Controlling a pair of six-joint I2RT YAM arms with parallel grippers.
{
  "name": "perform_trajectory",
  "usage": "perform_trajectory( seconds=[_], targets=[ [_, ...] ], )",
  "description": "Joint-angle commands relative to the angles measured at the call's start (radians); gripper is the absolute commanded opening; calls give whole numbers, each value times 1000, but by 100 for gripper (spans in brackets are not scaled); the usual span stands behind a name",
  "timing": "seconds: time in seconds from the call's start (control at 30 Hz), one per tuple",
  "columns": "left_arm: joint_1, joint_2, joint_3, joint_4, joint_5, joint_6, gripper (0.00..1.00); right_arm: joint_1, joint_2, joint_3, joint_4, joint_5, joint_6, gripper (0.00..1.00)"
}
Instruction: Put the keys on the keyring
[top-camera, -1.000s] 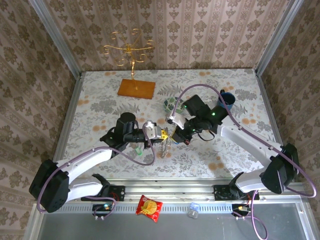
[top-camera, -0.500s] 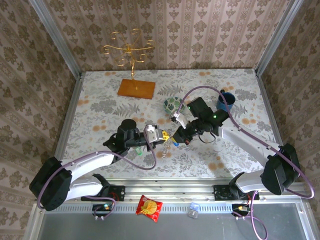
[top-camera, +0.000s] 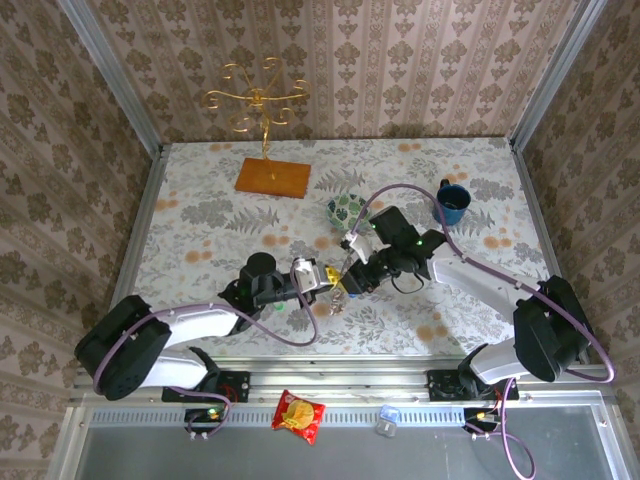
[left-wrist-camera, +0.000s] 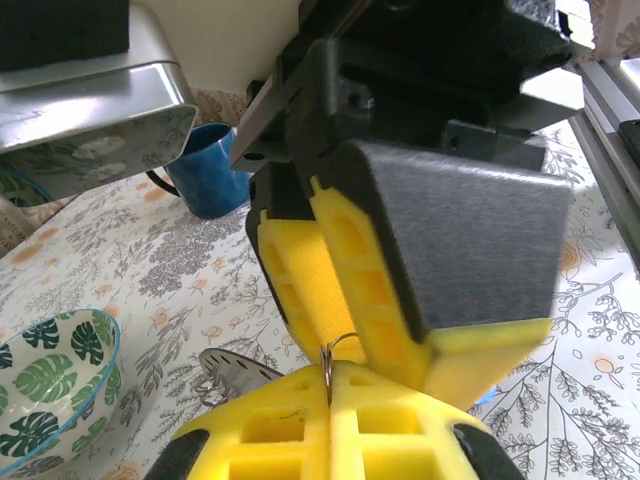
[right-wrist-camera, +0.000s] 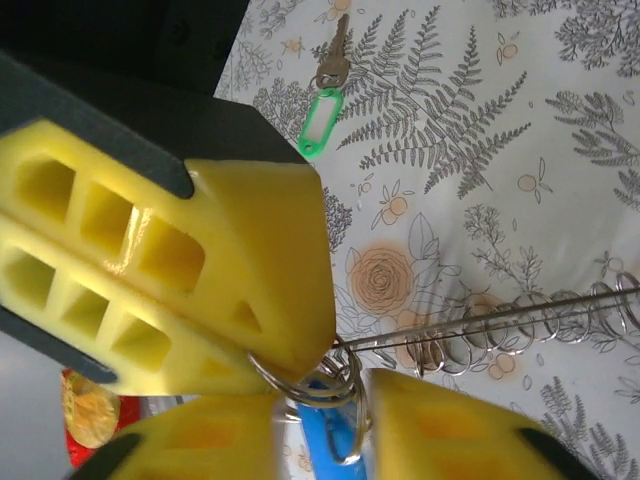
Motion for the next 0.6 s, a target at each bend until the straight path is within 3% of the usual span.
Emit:
perform_trajectory(
  seconds=[0.0,0.1,0.17,0.27,0.4,0.57],
  targets=[
    [-2,6,-21,65,-20,-34,0,1,-1,-14,24,61,2,41],
    [-1,3,-24,65,-14,-36,0,-2,-26,-22,18,103,1,55],
    [2,-2,-28,64,-11,-41,0,-15,-72,-30,22,118,-2,57],
    [17,-7,-32,69,18,-55,0,-23,-161,-84,109,153,-21,58],
    [46,-1,-35,92,68,-84,0,-14,-277,-245,356,144,-142,56],
    [72,4,-36,120,114,-115,0,10,-285,-339,537,129,-238,51]
  ],
)
